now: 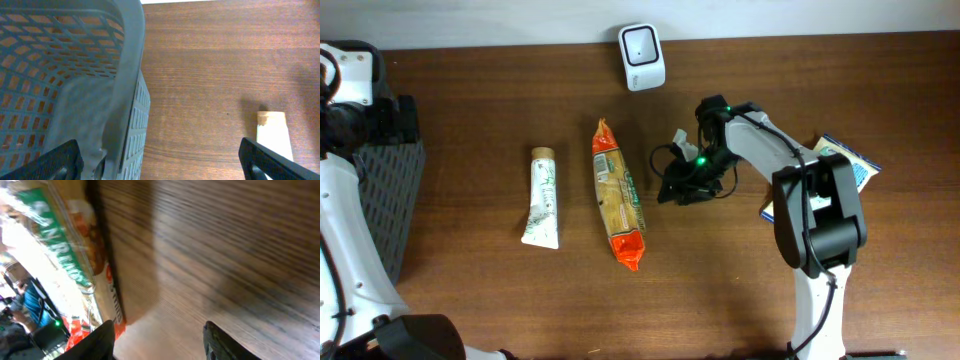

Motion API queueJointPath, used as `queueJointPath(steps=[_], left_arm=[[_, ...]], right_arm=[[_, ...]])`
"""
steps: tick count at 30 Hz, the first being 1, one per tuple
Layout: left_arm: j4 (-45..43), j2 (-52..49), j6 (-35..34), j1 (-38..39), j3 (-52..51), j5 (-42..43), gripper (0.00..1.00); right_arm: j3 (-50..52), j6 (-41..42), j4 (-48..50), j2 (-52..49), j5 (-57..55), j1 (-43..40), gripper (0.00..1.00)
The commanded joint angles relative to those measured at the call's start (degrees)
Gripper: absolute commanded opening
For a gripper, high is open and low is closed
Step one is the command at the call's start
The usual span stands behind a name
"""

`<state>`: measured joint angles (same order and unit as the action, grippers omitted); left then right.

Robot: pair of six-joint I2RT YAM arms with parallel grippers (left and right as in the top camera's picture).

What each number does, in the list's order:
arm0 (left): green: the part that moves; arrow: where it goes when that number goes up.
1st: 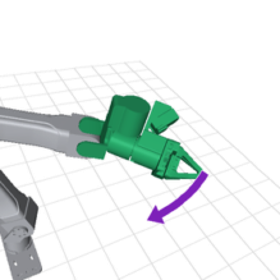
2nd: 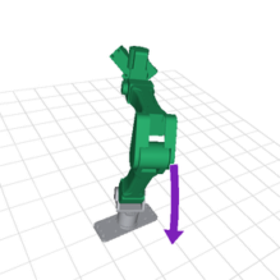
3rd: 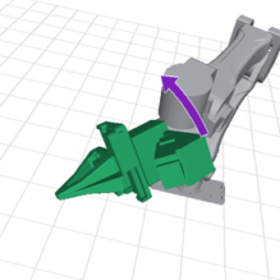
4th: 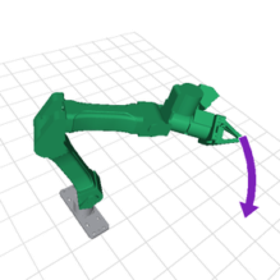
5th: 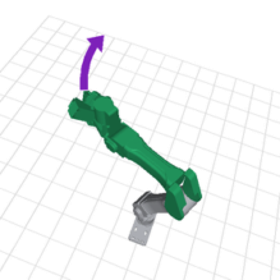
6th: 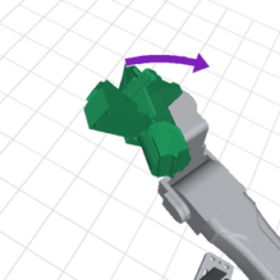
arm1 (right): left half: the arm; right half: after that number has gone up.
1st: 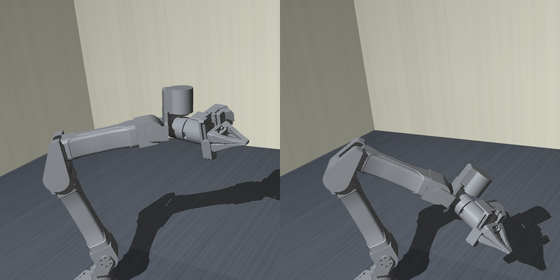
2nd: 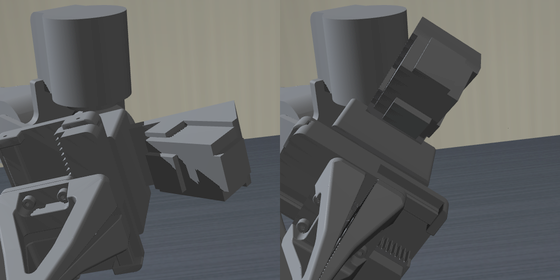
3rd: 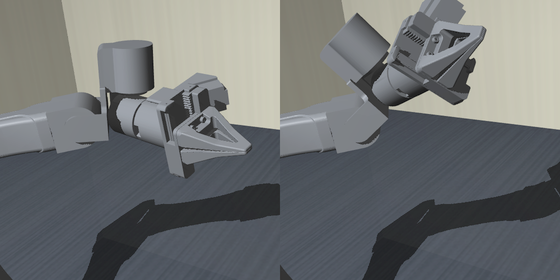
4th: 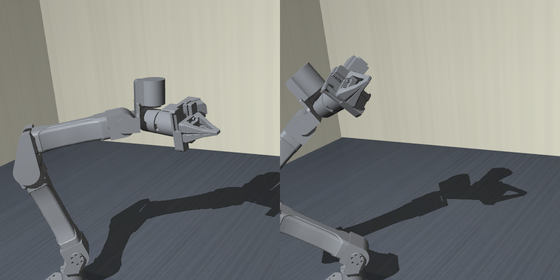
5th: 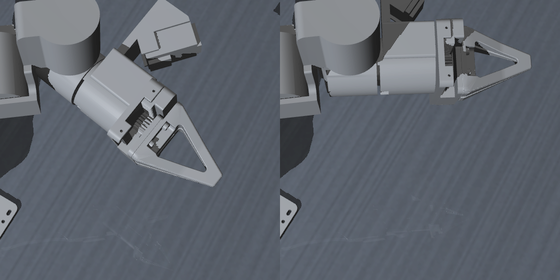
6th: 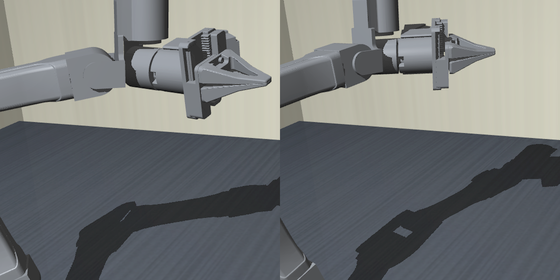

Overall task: Scan the item barcode
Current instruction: 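Reach the right gripper to the long pasta bag and grasp it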

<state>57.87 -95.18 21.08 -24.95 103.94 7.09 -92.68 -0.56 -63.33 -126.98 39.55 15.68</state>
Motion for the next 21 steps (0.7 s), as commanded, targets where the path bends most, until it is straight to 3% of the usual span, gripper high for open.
queueJointPath(steps=[1,5,12,13,14,15,21], left_arm=[[0.04,0.02,0.9,-0.35,0.24,0.44,0.99],[0.04,0.02,0.9,-0.35,0.24,0.44,0.99],[0.04,0.02,0.9,-0.35,0.24,0.44,0.99],[0.04,0.02,0.9,-0.35,0.24,0.44,0.99],[0.04,0.02,0.9,-0.35,0.24,0.44,0.99],[0.04,0.02,0.9,-0.35,0.24,0.44,0.99],[0.04,0.02,0.9,-0.35,0.24,0.44,0.99]], right_arm=[[-4.87,-5.51,-3.63,1.29,3.41,1.22,0.59],[-6.08,-4.68,-4.0,3.67,-0.96,6.6,0.68],[-10.62,12.57,-4.0,13.18,-34.25,17.11,0.69],[-10.62,16.59,-4.46,15.39,-41.9,19.82,0.72],[-10.62,17.62,-4.55,16.04,-44.57,21.49,0.81],[-10.62,17.62,-4.37,16.04,-45.18,22.64,0.99],[-1.84,17.62,7.89,8.94,-30.12,26.08,0.99]])
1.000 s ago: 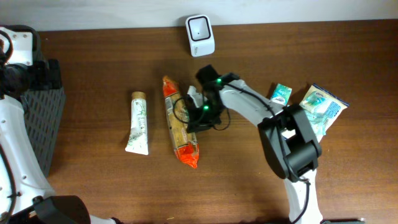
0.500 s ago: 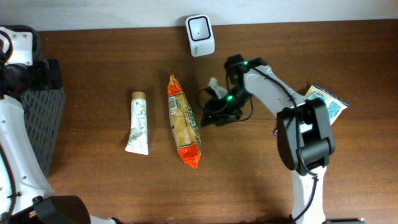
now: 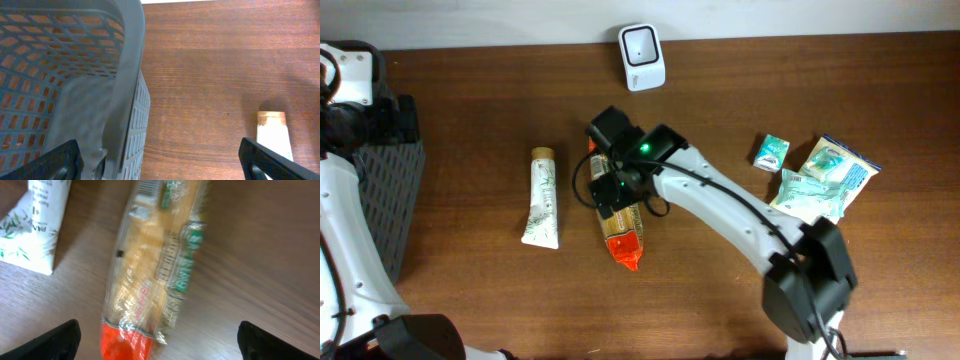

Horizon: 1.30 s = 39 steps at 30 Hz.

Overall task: Scan the item barcode
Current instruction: 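Reach the right gripper to the long pasta bag and grasp it, then lift the pasta bag and carry it toward the scanner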

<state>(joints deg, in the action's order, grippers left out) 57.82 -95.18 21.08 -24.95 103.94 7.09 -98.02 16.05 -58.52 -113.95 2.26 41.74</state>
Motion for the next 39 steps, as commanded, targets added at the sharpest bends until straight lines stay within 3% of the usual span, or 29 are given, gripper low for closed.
queueJointPath(steps=[1,8,12,17,19,24,31,39], left_arm=[[0.09,0.02,0.9,-0.35,0.24,0.44,0.99],[0.09,0.02,0.9,-0.35,0.24,0.44,0.99],[0.09,0.02,0.9,-0.35,0.24,0.44,0.99],[0.09,0.02,0.9,-0.35,0.24,0.44,0.99],[0.09,0.02,0.9,-0.35,0.24,0.44,0.99],[0.09,0.02,0.9,-0.35,0.24,0.44,0.99],[0.09,0.02,0.9,-0.35,0.24,0.44,0.99],[0.09,0.02,0.9,-0.35,0.24,0.44,0.99]], right_arm=[[4.74,1.01,5.44,-5.95,8.74,0.09,0.99],[5.25,1.01,5.84,-12.76,8.72,0.68,0.98],[5.25,1.01,5.68,-13.07,8.66,0.61,0.52],[4.96,1.01,5.38,-13.05,8.55,0.44,0.27],[2.34,0.96,2.08,-12.81,8.74,-0.59,0.05],[-1.53,0.48,-2.4,-9.2,9.25,-1.75,0.04],[-1.6,-8.33,-2.78,-4.68,21.42,-3.45,0.04],[4.72,-12.87,3.85,-6.49,3.04,-2.99,0.05]])
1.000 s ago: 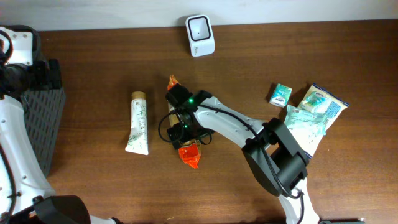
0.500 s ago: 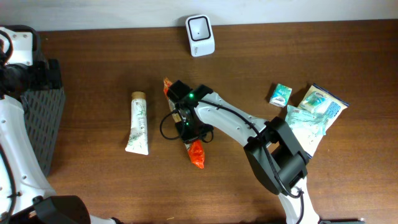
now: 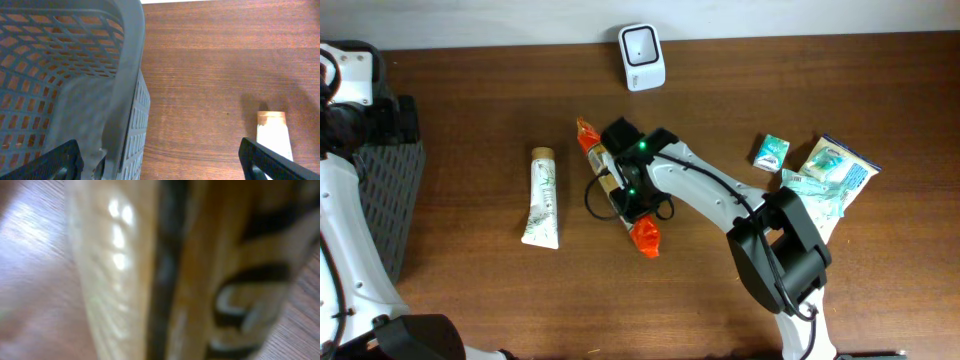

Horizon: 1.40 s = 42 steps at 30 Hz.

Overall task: Scan the item barcode
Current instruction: 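Lift the pasta bag and carry it toward the scanner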

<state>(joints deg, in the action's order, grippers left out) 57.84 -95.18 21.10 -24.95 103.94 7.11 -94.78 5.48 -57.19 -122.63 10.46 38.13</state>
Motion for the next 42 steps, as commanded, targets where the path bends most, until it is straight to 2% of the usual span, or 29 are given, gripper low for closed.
queueJointPath(steps=[1,4,5,6,7,8,14,17,19,20,21,22,23,26,28,31,34,39,42], left_arm=[[0.07,0.02,0.87,-0.35,0.24,0.42,0.99],[0.07,0.02,0.87,-0.35,0.24,0.42,0.99],[0.07,0.02,0.87,-0.35,0.24,0.42,0.99],[0.07,0.02,0.87,-0.35,0.24,0.42,0.99],[0.07,0.02,0.87,-0.35,0.24,0.42,0.99],[0.07,0.02,0.87,-0.35,0.24,0.42,0.99],[0.07,0.02,0.87,-0.35,0.24,0.42,0.99],[0.07,0.02,0.87,-0.35,0.24,0.42,0.99],[0.07,0.02,0.87,-0.35,0.24,0.42,0.99],[0.07,0.02,0.87,-0.35,0.24,0.42,0.99],[0.07,0.02,0.87,-0.35,0.24,0.42,0.99],[0.07,0.02,0.87,-0.35,0.24,0.42,0.99],[0.07,0.02,0.87,-0.35,0.24,0.42,0.99],[0.07,0.02,0.87,-0.35,0.24,0.42,0.99],[0.07,0.02,0.9,-0.35,0.24,0.42,0.99],[0.07,0.02,0.87,-0.35,0.24,0.42,0.99],[0.07,0.02,0.87,-0.35,0.24,0.42,0.99],[0.07,0.02,0.87,-0.35,0.24,0.42,0.99],[0.07,0.02,0.87,-0.35,0.24,0.42,0.99]], right_arm=[[2.23,-2.29,3.43,2.19,-5.16,0.59,0.04],[5.25,-2.29,6.08,2.19,-5.16,0.92,0.06],[5.68,-2.29,6.19,2.16,-5.16,0.92,0.1],[6.01,-2.29,6.23,2.14,-5.16,0.9,0.2],[6.01,-2.27,6.12,2.14,-5.16,0.9,0.42],[5.95,-2.23,5.95,2.32,-5.14,0.83,0.48],[3.34,0.76,-1.11,3.32,-4.46,0.74,0.59],[5.33,1.49,-1.84,3.26,-1.9,1.36,0.59],[6.38,3.87,-0.9,3.26,-1.9,1.27,0.57],[6.62,4.33,-0.55,3.26,-1.88,1.18,0.5],[6.73,4.5,0.15,3.26,-1.86,1.18,0.34],[6.73,4.98,0.76,3.26,-1.51,1.18,0.11],[6.73,5.57,1.84,3.28,-0.44,1.14,0.04],[6.29,5.51,2.64,3.93,3.15,0.35,0.04],[5.44,2.67,2.62,5.66,7.91,-1.05,0.04],[5.25,-3.13,2.56,10.93,18.88,-3.98,0.04],[5.25,-8.35,1.75,17.84,34.64,-8.61,0.04],[5.25,-15.82,-4.9,25.86,55.43,-15.8,0.04],[5.25,-15.82,-6.16,28.52,61.02,-18.29,0.04]])
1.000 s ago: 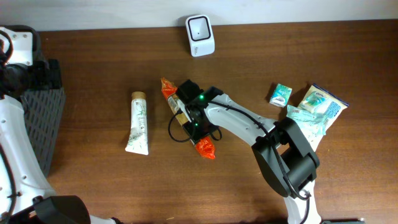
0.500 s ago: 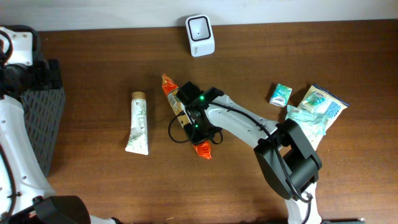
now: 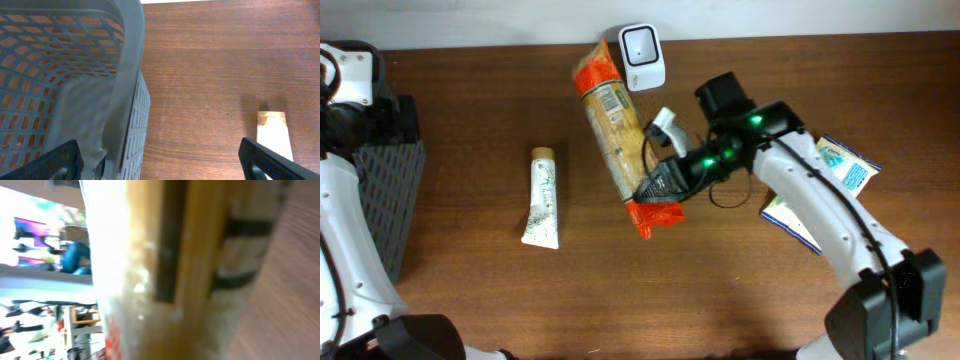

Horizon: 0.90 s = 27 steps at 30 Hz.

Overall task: Scan the item barcode
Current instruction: 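Lift the pasta bag and carry it toward the scanner, then hold the pasta bag in front of the scanner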

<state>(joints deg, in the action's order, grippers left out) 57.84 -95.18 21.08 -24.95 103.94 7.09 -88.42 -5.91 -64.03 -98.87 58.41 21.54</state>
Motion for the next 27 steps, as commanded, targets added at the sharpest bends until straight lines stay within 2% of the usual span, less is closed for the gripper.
queueJointPath(steps=[1,5,7,10,13,16,18,20,23,27], left_arm=[[0.07,0.02,0.9,-0.35,0.24,0.44,0.99],[0.07,0.02,0.9,-0.35,0.24,0.44,0.99],[0.07,0.02,0.9,-0.35,0.24,0.44,0.99],[0.07,0.02,0.9,-0.35,0.24,0.44,0.99],[0.07,0.02,0.92,-0.35,0.24,0.44,0.99],[0.07,0.02,0.92,-0.35,0.24,0.44,0.99],[0.07,0.02,0.9,-0.35,0.24,0.44,0.99],[0.07,0.02,0.9,-0.35,0.24,0.44,0.99],[0.07,0.02,0.9,-0.35,0.24,0.44,0.99],[0.07,0.02,0.9,-0.35,0.24,0.44,0.99]], right_arm=[[-1.14,-4.39,0.72,5.33,13.46,-2.08,0.04],[-1.16,-4.37,0.72,6.64,12.76,-2.49,0.04],[-1.18,-2.43,0.37,6.64,7.26,-2.36,0.04],[-3.19,5.84,-0.5,6.62,-11.17,-1.6,0.04],[-11.8,9.4,-3.63,5.95,-28.85,0.76,0.04],[-29.53,8.15,-8.94,-0.66,-53.48,5.68,0.04],[-36.92,4.46,-9.42,-5.97,-69.75,8.83,0.04],[-38.86,2.69,-4.02,-11.15,-89.64,10.97,0.04],[-38.86,-2.84,7.28,-19.06,-107.01,10.67,0.04],[-38.86,-19.74,30.49,-32.96,-125.59,8.52,0.04]])
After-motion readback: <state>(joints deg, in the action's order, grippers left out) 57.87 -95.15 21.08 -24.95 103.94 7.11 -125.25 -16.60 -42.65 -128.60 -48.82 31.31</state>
